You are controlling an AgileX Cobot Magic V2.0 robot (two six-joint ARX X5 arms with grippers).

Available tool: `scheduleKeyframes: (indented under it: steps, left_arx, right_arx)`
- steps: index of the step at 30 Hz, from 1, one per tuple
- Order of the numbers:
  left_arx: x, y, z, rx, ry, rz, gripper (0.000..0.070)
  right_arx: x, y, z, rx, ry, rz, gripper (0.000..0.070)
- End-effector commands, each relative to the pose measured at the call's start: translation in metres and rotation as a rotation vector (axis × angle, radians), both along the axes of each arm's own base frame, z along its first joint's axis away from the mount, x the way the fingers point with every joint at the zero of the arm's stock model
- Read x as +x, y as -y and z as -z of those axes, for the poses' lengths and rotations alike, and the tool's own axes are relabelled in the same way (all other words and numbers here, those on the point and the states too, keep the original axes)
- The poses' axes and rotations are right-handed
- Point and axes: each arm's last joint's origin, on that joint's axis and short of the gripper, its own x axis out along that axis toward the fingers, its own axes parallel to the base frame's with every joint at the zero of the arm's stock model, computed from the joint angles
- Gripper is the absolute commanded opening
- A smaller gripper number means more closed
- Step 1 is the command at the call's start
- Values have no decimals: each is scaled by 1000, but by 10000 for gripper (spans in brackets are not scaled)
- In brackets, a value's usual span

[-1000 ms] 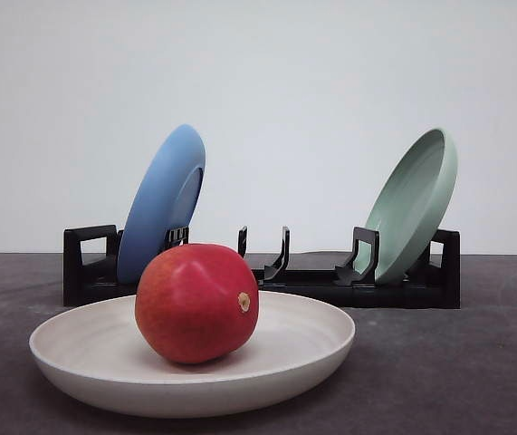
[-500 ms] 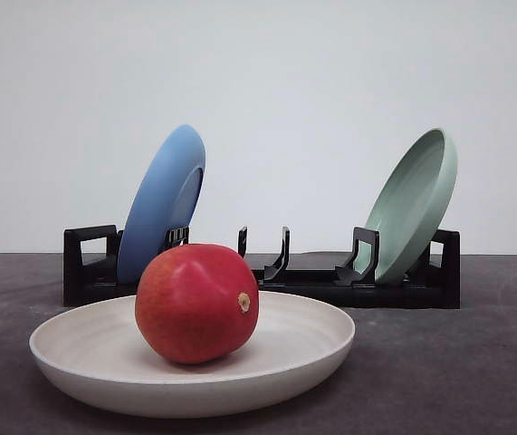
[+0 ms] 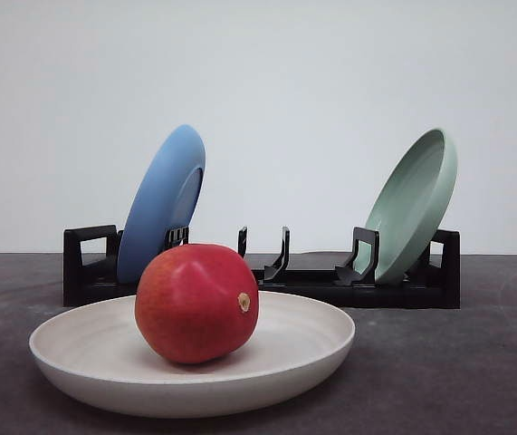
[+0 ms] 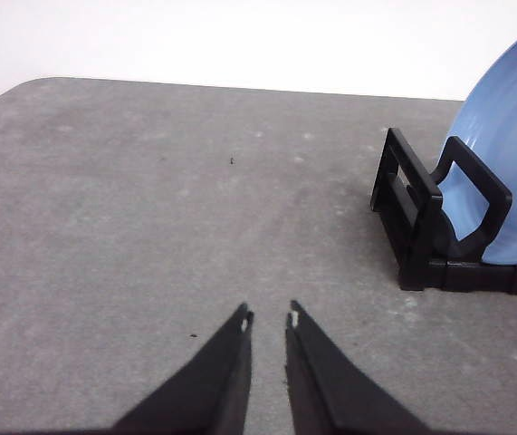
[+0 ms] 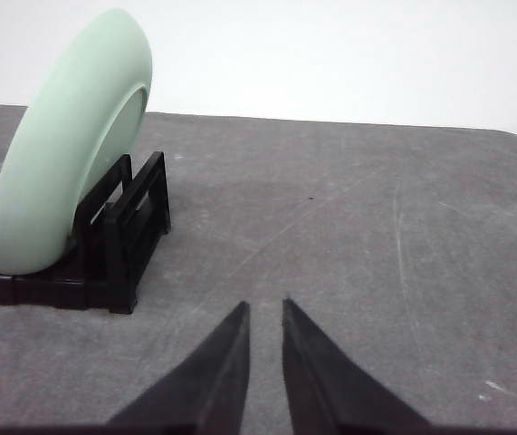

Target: Place pomegranate in white plate

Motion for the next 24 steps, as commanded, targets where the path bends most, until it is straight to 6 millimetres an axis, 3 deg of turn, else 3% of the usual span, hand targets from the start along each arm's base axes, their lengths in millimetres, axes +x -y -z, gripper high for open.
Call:
scheduleKeyframes:
  steps: [1,24]
  left_arx:
    - [0,0,3,1,-7,1,52]
    - [0,0,3,1,-7,1,52]
  right_arx:
    - [0,0,1,11,4,4,62]
    - [0,0,1,11,4,4,62]
